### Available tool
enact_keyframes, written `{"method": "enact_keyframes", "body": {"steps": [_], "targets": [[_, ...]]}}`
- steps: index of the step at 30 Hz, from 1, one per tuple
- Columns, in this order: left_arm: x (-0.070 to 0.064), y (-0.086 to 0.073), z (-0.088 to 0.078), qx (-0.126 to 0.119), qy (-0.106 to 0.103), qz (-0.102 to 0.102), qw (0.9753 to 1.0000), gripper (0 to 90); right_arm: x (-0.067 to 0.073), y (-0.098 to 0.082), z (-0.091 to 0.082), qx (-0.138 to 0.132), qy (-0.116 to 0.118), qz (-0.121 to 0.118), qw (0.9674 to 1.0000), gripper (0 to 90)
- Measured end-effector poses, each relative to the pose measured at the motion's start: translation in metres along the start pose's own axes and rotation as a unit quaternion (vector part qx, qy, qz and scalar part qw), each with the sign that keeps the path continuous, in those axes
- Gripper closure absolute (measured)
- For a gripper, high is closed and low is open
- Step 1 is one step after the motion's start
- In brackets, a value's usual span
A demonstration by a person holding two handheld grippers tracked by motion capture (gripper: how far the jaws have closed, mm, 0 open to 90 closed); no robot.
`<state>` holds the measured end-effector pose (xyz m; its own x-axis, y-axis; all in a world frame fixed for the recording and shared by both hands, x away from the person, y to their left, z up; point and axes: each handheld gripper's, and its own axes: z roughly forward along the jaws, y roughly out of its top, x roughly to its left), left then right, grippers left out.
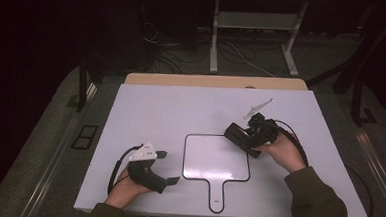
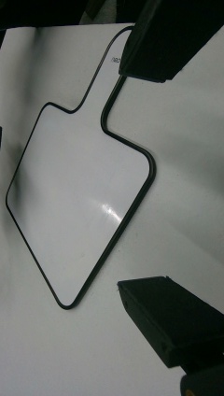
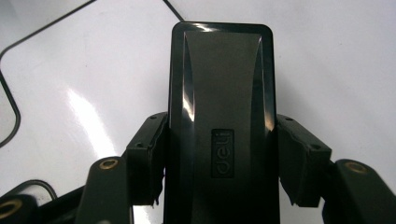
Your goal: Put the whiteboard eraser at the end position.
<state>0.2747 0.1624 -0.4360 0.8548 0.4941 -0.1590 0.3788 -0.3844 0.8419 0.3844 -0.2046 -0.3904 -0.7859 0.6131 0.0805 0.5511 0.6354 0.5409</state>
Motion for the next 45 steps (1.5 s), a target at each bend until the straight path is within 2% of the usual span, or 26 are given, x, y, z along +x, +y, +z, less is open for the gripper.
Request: {"method": "enact_keyframes", "body": {"steps": [15, 26, 40, 45], "targets": [[-0.003, 0.002, 0.001, 0.001, -0.002, 0.004, 1.0, 0.0, -0.005, 0.018, -0.001, -0.01, 0.002, 0.002, 0.9999, 38.7], [-0.005, 0.002, 0.002, 0.007, 0.0, 0.012, 0.9999, 0.0, -0.019, 0.042, 0.007, -0.004, -0.003, 0.006, 1.0, 38.6], [-0.005, 0.002, 0.002, 0.008, 0.001, 0.015, 0.9999, 0.0, -0.041, 0.078, 0.041, 0.013, -0.014, 0.001, 0.9998, 38.6], [-0.005, 0.002, 0.002, 0.008, 0.0, 0.014, 0.9999, 0.0, -0.049, 0.087, 0.058, 0.018, -0.008, -0.003, 0.9998, 38.6]]}}
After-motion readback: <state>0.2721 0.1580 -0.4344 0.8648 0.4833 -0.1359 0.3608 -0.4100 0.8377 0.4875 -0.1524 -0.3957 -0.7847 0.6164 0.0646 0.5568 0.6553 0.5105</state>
